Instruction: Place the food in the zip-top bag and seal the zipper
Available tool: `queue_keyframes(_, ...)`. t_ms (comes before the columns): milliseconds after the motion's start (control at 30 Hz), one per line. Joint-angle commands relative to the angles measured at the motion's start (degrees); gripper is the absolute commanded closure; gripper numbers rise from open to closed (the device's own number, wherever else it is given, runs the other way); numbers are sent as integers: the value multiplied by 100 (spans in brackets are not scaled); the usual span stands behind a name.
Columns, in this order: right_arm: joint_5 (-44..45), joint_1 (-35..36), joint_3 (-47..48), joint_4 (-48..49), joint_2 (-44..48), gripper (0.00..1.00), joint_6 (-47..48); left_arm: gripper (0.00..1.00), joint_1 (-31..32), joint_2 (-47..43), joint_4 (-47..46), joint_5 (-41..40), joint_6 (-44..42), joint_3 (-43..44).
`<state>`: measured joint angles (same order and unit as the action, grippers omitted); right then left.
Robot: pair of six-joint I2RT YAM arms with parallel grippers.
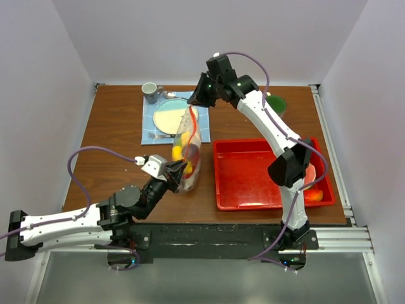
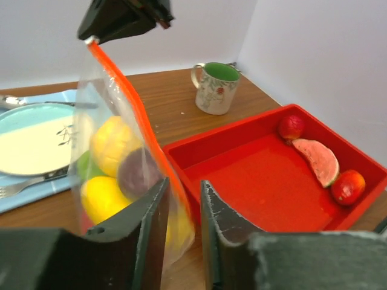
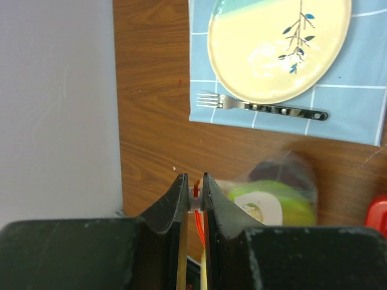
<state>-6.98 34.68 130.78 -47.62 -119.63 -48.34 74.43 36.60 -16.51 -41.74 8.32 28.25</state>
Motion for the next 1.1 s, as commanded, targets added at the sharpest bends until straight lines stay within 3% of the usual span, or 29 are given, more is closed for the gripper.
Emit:
queue_keyframes(0, 4, 399, 219, 350, 134, 84, 43, 66, 19, -153, 436, -1106, 793, 435)
queue_keyframes(33, 30, 487, 315, 315, -93, 82, 78, 52, -42, -144, 969, -1344, 1160, 627)
queue_keyframes(133, 39, 663, 615, 191, -358, 63, 184, 7, -349, 57, 2689, -2075, 2397, 1232)
queue_keyframes(167, 48, 672, 633, 191, -350, 47, 210, 0, -490, 110, 2993, -1997, 2638, 1366)
queue_keyframes(233, 109, 672, 563, 165, -254, 35, 386, 0, -997, 233, 3381, -1647, 2938, 1630)
queue_keyframes(333, 504, 672, 370, 95, 150, 6, 728, 0, -1561, 356, 3392, -794, 2939, 1806)
queue_keyframes(367, 688, 681, 291, 86, 421, 1, 825, 0, -1668, 400, 3365, -462, 2904, 1859)
queue_keyframes(533, 1330, 637, -517, 24, 1309, 1, 1265, 0, -2326, 1181, 3724, 516, 2684, 2525)
queue_keyframes(667, 1787, 541, -1955, 208, 2284, 1, 1379, 0, -2671, 1745, 4015, 1298, 2614, 3063)
queue_keyframes(833, 2314, 461, -3609, 797, 3890, 1, 1459, 0, -2680, 1886, 4234, 1238, 2561, 3292)
queue_keyframes(967, 2596, 461, -5251, 1254, 4983, 1, 1450, 0, -2680, 1623, 4306, 774, 2640, 2950)
queue_keyframes(1067, 2772, 461, -5729, 1308, 5441, 1, 1458, 0, -2688, 1473, 4235, 641, 2727, 2669)
